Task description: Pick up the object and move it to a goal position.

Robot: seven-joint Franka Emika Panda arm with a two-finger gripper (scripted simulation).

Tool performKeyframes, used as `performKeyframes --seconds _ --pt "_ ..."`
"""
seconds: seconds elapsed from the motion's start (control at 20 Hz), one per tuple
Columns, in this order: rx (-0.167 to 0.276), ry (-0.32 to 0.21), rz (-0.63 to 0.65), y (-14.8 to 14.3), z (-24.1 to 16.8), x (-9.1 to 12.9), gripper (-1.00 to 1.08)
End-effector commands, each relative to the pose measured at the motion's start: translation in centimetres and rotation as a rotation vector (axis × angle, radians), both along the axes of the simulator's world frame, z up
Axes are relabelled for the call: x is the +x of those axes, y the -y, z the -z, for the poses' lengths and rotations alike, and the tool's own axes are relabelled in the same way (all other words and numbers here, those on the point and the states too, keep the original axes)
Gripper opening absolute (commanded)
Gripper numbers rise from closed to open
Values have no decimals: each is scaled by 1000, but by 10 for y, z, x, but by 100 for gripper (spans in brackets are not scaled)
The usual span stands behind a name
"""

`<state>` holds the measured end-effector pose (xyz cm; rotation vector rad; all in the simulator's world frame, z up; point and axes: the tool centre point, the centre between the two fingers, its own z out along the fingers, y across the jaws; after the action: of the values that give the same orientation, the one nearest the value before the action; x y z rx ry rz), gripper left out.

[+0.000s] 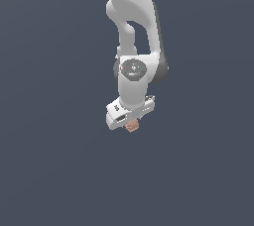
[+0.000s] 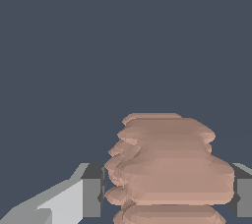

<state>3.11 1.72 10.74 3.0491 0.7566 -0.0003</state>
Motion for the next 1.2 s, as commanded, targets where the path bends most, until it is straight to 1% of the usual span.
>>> performKeyframes --seconds 0.0,0.75,1.15 --pt "0 1 -1 0 -23 3 -100" --pt "1 1 -1 -2 -188 23 -100" --pt "1 1 -1 -2 -262 33 -100"
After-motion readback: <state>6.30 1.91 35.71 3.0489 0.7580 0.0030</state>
